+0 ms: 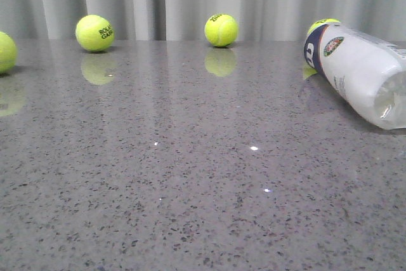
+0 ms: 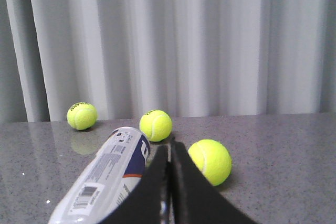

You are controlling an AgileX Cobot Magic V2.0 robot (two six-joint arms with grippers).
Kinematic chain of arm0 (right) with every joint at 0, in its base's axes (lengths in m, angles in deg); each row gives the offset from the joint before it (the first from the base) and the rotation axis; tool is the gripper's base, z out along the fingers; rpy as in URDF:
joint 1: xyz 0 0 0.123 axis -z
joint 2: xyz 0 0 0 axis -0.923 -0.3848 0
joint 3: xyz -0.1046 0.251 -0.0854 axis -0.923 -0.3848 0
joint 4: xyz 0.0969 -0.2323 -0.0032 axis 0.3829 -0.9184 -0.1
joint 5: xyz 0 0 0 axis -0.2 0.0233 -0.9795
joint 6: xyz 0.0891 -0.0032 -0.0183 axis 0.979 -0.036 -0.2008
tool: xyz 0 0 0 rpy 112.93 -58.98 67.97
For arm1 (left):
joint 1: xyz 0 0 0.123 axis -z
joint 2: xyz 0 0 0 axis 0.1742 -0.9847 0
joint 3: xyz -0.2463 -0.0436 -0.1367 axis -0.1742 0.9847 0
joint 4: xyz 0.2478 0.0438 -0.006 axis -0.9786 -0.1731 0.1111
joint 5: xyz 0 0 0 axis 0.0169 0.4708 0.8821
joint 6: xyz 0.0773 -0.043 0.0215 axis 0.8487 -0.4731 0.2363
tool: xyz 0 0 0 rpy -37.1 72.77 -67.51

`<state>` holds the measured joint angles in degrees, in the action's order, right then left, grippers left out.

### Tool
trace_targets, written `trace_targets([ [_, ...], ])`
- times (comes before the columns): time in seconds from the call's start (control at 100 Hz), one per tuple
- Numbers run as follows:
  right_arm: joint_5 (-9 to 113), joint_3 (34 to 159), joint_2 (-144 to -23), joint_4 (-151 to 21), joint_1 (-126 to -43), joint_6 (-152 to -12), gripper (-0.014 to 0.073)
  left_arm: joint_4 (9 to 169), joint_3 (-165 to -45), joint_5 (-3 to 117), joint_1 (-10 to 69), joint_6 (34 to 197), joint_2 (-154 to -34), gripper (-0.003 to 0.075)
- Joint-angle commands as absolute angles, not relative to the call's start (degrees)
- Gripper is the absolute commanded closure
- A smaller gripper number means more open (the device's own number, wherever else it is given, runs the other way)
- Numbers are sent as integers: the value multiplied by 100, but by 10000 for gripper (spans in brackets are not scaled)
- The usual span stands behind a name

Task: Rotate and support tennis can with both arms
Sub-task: 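Move the right gripper down over the lying white-and-navy tennis can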

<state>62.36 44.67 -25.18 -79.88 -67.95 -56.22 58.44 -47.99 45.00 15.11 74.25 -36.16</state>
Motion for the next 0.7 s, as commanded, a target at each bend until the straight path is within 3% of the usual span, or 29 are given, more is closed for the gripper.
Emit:
trace_targets([
  [0.0,5856,5269,-2840,-7988,-6765,-5633,664,5876,-4537,4052,1505,7367,-3401,741],
  [0.37,2374,8088,-4994,-7750,-6765,-5638,664,5876,-4537,4052,1505,7367,-3401,741],
  [0.69,1580,8667,-6449,-7226,-6765,-5660,660,5876,-4537,4052,1505,7367,-3401,741],
])
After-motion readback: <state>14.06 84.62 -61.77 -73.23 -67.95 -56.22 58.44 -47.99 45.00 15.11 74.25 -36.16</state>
